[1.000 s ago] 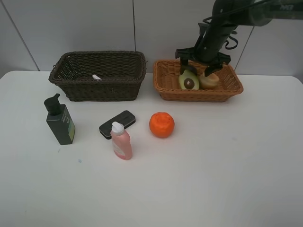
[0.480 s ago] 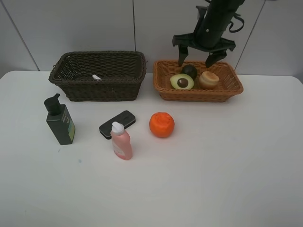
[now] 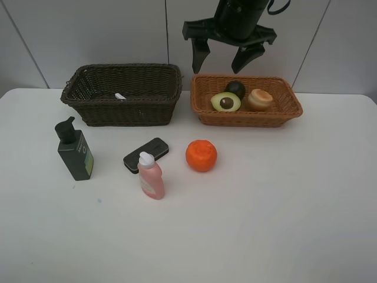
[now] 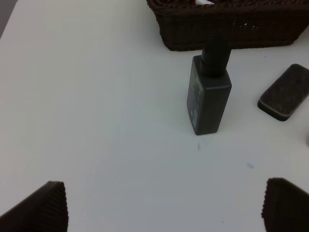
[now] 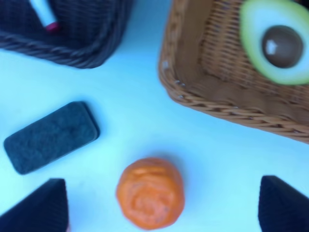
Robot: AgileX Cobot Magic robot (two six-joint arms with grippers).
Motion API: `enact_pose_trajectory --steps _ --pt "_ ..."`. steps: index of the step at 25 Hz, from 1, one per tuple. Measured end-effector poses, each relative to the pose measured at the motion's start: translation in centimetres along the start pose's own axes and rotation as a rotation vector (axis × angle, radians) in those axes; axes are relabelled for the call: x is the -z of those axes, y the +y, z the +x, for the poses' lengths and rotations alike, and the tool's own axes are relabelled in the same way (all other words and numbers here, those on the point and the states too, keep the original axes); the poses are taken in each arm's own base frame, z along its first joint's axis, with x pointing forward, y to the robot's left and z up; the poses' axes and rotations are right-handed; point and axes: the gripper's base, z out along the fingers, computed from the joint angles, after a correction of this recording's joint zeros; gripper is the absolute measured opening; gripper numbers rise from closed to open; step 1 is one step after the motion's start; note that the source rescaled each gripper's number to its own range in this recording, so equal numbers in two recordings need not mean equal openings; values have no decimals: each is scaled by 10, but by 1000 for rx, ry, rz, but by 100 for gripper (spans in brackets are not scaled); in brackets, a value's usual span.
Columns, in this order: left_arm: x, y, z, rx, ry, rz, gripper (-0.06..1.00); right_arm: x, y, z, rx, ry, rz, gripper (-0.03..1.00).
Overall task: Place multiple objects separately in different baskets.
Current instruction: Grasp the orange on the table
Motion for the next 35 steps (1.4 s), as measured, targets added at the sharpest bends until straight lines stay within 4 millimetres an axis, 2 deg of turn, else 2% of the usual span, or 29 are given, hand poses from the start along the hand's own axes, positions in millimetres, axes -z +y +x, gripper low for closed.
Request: enact_pose_trajectory --steps 5,8,15,20,25,32,35 --pt "0 0 0 0 0 0 100 4 37 11 99 -5 -9 99" --pt "0 0 0 0 0 0 100 -3 52 25 146 31 -10 99" --pt "0 0 0 0 0 0 100 -46 45 71 204 248 53 99" --pt "0 0 0 0 0 0 100 -65 38 92 241 344 82 99" --pt "0 0 0 0 0 0 100 -81 35 101 278 311 78 99" --pt "0 0 0 0 0 0 100 -92 34 94 324 183 84 99" --pt "0 0 0 0 0 0 100 -103 34 94 337 179 88 99"
